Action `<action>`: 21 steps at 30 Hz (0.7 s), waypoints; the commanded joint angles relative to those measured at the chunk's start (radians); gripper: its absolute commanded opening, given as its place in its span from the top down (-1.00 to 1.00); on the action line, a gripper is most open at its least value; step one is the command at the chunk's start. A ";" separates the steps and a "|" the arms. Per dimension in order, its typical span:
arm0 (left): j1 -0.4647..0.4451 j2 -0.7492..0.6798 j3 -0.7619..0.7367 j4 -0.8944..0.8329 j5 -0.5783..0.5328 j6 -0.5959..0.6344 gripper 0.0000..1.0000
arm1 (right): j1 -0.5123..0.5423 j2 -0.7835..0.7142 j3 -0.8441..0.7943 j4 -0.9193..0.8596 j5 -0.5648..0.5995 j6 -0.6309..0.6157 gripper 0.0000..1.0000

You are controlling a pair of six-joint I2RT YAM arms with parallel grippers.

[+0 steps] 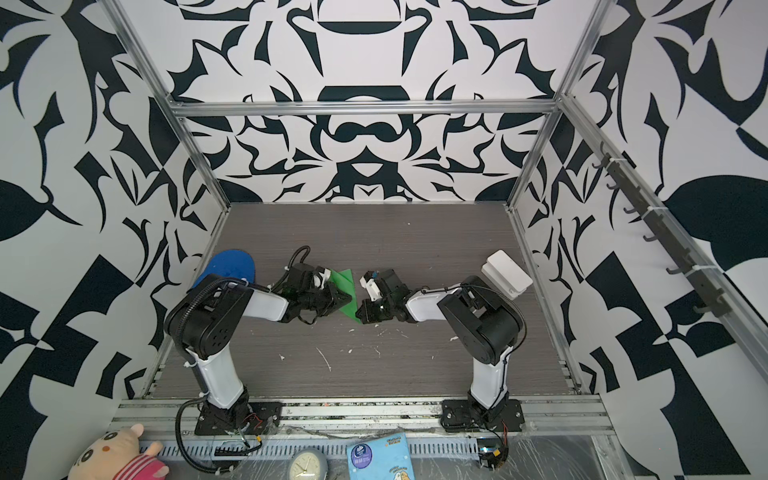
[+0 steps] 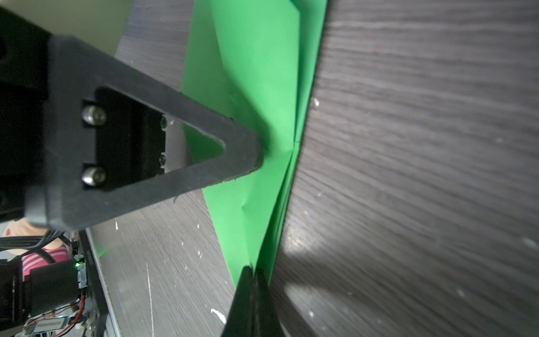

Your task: Fold a paper plane with a square sheet of paper (pick it up from the middle)

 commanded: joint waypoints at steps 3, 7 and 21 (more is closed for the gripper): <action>-0.002 0.013 0.011 -0.055 -0.030 0.018 0.77 | 0.005 -0.017 -0.014 -0.113 0.103 -0.014 0.80; -0.003 0.013 0.010 -0.072 -0.035 0.029 0.77 | -0.005 -0.141 -0.027 -0.054 0.081 0.050 0.61; -0.003 0.010 -0.003 -0.059 -0.049 0.025 0.77 | -0.002 -0.066 -0.016 0.160 -0.054 0.239 0.95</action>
